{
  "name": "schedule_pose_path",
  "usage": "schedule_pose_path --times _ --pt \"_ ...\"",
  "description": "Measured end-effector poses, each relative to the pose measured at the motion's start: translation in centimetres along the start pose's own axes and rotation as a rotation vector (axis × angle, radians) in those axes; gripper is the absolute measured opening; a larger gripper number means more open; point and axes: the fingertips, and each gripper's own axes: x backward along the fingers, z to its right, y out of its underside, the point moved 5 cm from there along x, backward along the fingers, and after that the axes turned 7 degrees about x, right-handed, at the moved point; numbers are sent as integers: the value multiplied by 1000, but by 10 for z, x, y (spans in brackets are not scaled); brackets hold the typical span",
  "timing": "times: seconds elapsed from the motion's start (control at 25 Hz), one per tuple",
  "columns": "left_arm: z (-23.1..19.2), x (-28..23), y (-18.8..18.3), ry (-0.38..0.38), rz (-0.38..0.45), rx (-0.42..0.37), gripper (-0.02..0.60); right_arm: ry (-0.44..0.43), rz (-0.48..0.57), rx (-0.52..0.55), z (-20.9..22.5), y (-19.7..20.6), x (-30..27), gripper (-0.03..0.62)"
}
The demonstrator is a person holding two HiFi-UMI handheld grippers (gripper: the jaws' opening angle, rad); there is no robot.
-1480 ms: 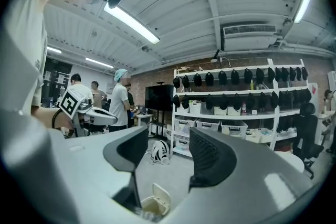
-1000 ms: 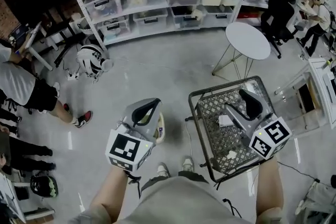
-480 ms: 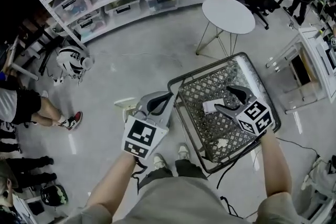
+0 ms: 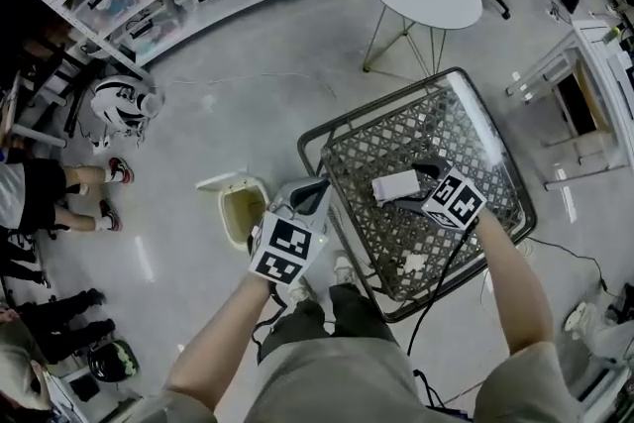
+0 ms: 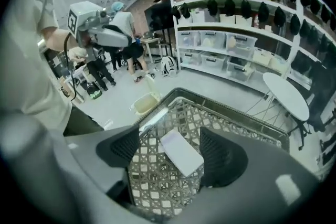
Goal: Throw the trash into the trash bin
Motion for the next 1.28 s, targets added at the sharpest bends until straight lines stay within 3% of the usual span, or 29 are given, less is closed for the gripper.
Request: schedule_pose_path --times 0.24,0.56,0.68,0.92,1.08,1.28 --pt "-7 -35 35 1 -91 56 3 -86 -141 74 8 36 -54 386" --pt "0 -57 77 22 -184 103 3 -94 -313 332 16 66 -101 418" --pt "-4 -58 91 16 -206 114 3 -108 -359 377 17 73 -114 417" --pt "-13 -51 112 5 -228 138 3 -48 -389 381 21 82 -129 380" --pt "-15 -45 124 1 -243 143 3 -31 -399 317 18 81 -129 364" --pt "-27 -27 110 -16 -208 139 3 11 -357 237 18 67 -111 356"
